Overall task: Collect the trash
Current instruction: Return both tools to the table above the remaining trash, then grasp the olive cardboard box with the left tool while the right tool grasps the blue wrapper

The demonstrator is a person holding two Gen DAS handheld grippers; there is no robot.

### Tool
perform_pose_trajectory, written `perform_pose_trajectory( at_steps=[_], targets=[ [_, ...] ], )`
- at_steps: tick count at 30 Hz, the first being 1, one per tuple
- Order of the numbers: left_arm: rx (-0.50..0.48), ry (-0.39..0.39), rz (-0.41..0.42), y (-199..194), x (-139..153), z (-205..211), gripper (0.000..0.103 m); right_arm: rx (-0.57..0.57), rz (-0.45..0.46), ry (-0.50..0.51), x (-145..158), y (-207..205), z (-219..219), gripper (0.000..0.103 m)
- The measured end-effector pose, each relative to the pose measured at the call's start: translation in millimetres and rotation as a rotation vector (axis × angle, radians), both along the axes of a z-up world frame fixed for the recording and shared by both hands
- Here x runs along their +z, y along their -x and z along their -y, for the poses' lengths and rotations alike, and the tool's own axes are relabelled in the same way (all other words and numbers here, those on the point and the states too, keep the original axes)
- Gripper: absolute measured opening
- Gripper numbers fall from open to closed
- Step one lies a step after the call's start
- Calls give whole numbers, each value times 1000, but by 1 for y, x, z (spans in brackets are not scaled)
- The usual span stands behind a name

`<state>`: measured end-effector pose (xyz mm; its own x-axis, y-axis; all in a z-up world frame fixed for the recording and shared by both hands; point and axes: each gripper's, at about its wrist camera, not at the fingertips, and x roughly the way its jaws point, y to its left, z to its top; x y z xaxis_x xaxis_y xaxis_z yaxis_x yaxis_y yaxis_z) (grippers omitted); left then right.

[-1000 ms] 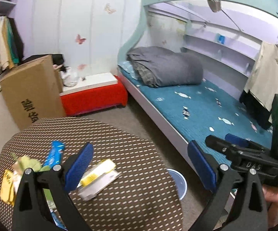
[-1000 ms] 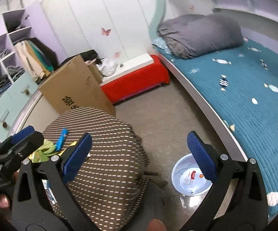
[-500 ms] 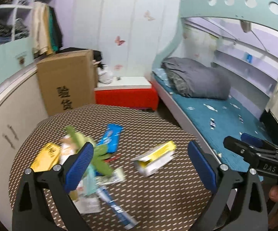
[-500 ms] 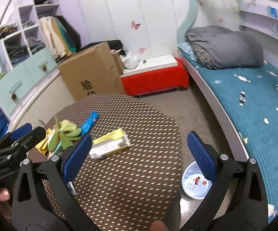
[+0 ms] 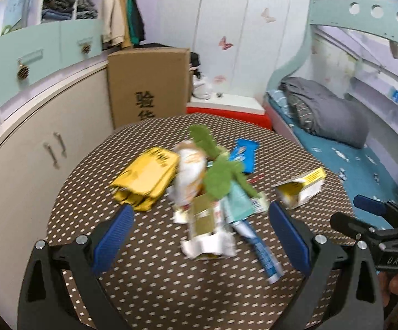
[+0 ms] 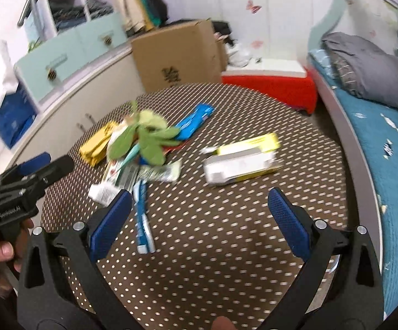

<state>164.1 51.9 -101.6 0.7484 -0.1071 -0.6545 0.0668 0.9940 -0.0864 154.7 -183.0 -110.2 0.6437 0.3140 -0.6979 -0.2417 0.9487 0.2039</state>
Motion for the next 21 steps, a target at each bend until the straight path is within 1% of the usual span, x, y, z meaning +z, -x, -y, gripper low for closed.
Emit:
perform_pose_trajectory(
  at_steps=[3,5,7,8,10,12,14,15,16,17,19,21],
  targets=[
    [8,-5,-25,2,-10,-5,96,47,-22,16,-13,-3,-17,96],
    [7,-8,-47,3,-18,-8,96,71,-48,33,-24,-6,-27,91],
    [2,-12,-63,2,-24,-9,96,91,-68,37,-31,-8,-34,81],
    [1,-14,-68,2,-27,-10,96,106,-80,42,-36,-11,-39,80],
    [0,-12,-83,0,-32,-11,96,130,-93,39,-42,-13,-45,73],
    [-2,-10,-94,-2,-36,-11,96,154,-102,38,-46,-18,-52,70],
    [-3,-14,-103,-4,-39,-11,96,177,-110,50,-51,-22,-59,61],
    [-4,-15,-109,-6,-41,-11,96,192,-116,52,-54,-24,-62,52],
    [-3,-15,-113,-8,-41,-10,96,204,-115,57,-56,-26,-66,46],
    [-3,-15,-116,-10,-42,-10,96,213,-99,71,-57,-26,-69,44],
    [-5,-17,-124,-14,-44,-9,96,228,-80,101,-58,-28,-73,26],
    [-15,-22,-134,-19,-48,-5,96,231,-85,103,-58,-30,-71,14]
  ],
)
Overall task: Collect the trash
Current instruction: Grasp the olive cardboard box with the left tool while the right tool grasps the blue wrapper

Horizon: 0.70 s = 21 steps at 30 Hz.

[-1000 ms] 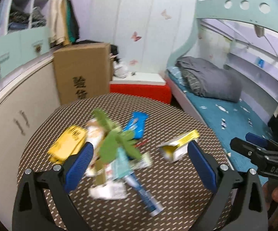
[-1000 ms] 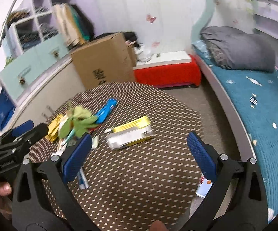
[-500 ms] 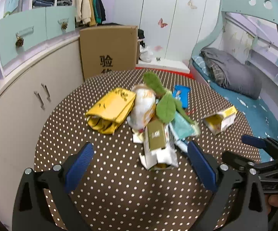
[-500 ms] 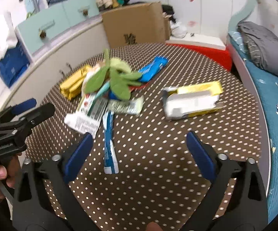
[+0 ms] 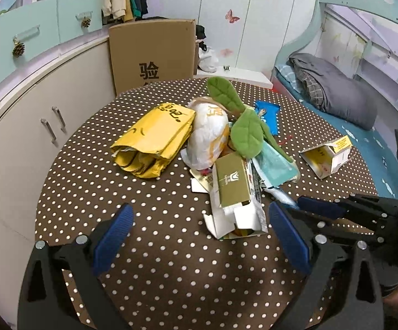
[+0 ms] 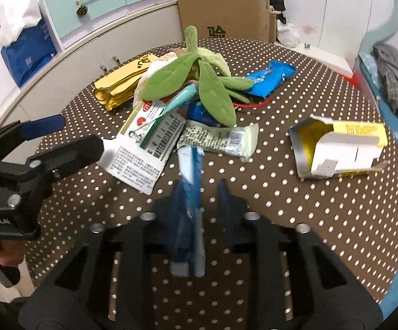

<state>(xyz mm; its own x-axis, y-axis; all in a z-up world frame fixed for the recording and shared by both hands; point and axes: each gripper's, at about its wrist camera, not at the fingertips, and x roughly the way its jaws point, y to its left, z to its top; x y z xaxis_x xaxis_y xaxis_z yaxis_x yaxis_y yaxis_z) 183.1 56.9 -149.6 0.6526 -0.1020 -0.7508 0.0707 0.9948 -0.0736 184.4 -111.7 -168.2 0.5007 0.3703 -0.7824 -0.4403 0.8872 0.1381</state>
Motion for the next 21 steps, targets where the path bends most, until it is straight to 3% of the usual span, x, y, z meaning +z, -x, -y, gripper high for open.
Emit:
perform_pose_trajectory(
  at_steps=[9,10,12,13,21],
  targets=[
    [-57,-5,-45,-23,-18,23,95,-70,-12,-62,8,10,45,13],
    [-63,-3,-46,-24,-19,25,91,-81,-15,-78,9,11,52,13],
    [-87,9,-78,-27,-24,29,60,-102,-15,-103,12,14,63,13],
    [-95,20,-93,-28,-27,30,54,-109,-15,-110,13,15,69,13],
    [-97,32,-82,-5,-23,30,46,-150,10,-147,23,22,96,13]
  ],
)
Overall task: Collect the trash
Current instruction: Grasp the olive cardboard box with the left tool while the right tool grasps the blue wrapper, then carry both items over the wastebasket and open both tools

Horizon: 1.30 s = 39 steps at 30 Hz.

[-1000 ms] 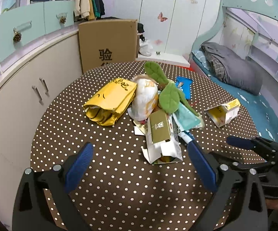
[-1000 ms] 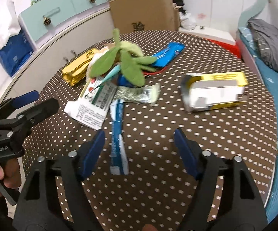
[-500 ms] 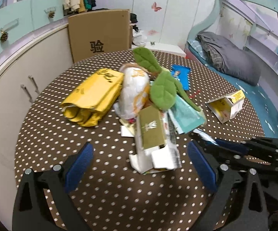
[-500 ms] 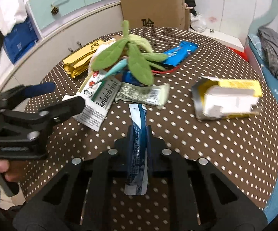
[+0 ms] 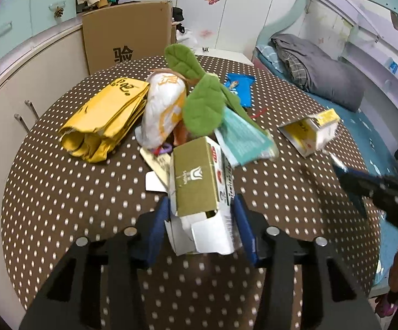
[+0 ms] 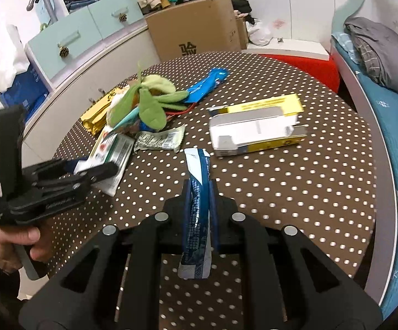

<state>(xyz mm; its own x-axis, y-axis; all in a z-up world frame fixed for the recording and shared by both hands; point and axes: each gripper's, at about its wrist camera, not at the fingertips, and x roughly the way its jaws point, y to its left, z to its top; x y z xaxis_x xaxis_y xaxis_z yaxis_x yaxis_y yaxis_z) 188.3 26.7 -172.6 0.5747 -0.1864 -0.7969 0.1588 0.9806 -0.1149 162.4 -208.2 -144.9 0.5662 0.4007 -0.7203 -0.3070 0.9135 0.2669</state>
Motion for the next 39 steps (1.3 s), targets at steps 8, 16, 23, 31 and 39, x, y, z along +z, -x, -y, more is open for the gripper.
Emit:
perform_pose_trajectory(
  at_steps=[8,16,23,31,39],
  targets=[
    [-40,1,11,41,5,12,45,-24,26,-49,9,14,23,13],
    [-116,19,76,52,37,47,45,-75,80,-114,29,29,65,13],
    [-180,63,145,41,69,86,45,-196,163,-188,54,43,128,13],
    [-280,118,213,26,104,139,45,-391,222,-224,69,53,216,13],
    [-412,147,231,6,117,206,45,-534,187,-209,50,55,272,13]
  ],
)
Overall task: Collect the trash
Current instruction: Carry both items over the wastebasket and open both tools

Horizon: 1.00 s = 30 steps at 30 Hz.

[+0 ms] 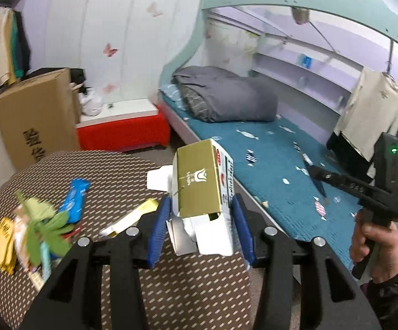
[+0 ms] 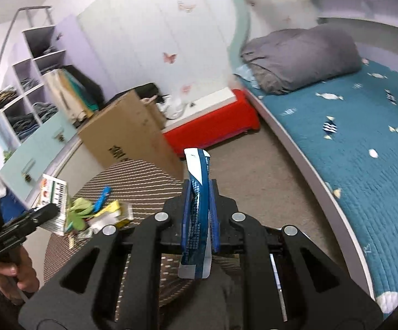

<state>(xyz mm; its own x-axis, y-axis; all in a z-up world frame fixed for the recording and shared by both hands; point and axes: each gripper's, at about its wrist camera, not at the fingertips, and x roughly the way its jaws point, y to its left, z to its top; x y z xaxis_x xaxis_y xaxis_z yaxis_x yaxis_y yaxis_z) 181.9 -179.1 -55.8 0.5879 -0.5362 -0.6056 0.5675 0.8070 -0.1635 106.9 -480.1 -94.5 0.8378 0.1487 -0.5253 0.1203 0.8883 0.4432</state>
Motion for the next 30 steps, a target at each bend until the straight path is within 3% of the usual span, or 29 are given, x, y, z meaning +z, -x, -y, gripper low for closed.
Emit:
perform_pose_trajectory(
  at_steps=[12,21,28,29,30],
  targets=[
    [-142,-61,-94,-34,-36,102,45,-89,-136,-108,-69,-28,51,13],
    [-240,-214,-196,-58,-92,191,45,-133,-250,-181,-124,-45,81,13],
    [-299,-311,-263,-74,-129,229,46,-152,-287,-232,-152,-57,95,14],
    [-307,-327,-270,-76,-134,234,47,-157,-291,-235,-154,-59,96,15],
    [-319,-350,-287,-78,-141,239,56,-163,-298,-242,-159,-61,97,15]
  ],
)
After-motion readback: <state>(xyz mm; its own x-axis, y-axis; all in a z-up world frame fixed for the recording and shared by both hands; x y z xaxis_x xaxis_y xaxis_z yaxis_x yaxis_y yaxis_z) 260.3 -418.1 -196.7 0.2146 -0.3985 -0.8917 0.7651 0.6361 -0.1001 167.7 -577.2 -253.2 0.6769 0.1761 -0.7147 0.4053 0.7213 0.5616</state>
